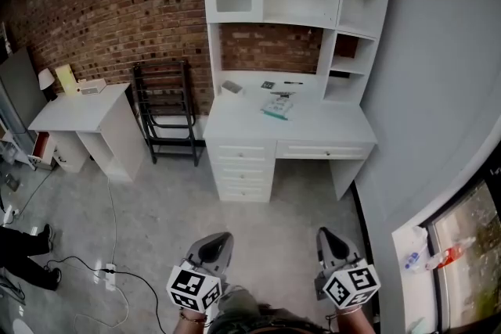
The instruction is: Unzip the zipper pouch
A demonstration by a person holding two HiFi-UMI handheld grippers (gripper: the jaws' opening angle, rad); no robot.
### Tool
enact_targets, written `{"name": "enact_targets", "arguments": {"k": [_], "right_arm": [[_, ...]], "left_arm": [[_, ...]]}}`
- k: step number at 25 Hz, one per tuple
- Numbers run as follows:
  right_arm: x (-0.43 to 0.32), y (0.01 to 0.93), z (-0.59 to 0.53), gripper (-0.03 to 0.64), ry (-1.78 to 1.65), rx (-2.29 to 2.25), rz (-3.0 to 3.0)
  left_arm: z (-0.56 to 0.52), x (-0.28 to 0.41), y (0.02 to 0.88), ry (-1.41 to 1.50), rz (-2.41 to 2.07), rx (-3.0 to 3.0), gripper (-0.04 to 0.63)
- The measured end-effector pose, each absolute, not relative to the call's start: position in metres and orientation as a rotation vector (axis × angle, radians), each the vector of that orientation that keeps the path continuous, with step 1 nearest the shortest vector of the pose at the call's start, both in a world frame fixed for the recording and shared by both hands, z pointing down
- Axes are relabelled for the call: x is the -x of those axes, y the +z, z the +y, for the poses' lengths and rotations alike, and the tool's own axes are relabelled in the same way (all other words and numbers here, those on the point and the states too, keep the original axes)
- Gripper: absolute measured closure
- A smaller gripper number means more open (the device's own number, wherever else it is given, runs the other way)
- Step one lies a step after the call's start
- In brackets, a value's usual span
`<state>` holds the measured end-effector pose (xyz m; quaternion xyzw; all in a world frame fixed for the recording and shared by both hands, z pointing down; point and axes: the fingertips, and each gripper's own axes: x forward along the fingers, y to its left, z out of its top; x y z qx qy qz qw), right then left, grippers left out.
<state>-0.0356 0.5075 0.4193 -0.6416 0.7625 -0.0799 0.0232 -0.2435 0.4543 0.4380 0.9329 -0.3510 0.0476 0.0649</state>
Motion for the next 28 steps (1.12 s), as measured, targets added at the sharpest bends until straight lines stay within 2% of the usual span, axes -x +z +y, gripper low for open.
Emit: {"name": "enact_targets", "arguments": {"k": [6,9,14,19,28], "right_arm": [[0.033,0.425,0.506,0.605,-0.261,1.981,2.368],[0.04,0.424,0.501,0.433,-0.294,1.924,2.438],[0.046,0.426,0.499,0.278,-0.28,1.875,2.514],[0.043,0.432,0.496,0.166,-0.269,1.86,2.554],[0.02,0.43,0.489,0.147,-0.26,1.898,2.533]], "left_arm": [[0.462,0.239,0.425,0.009,-1.032,-2.861,0.588],[0.458,0.239,0.419,-0.005,-1.04,-2.857,0.586],[0.453,0.24,0.416,-0.07,-1.073,-2.823,0.556],[0.447,0.236,0.42,-0.072,-1.079,-2.811,0.384],[0.437,0.217,0.426,0.007,-1.049,-2.813,0.091]]}}
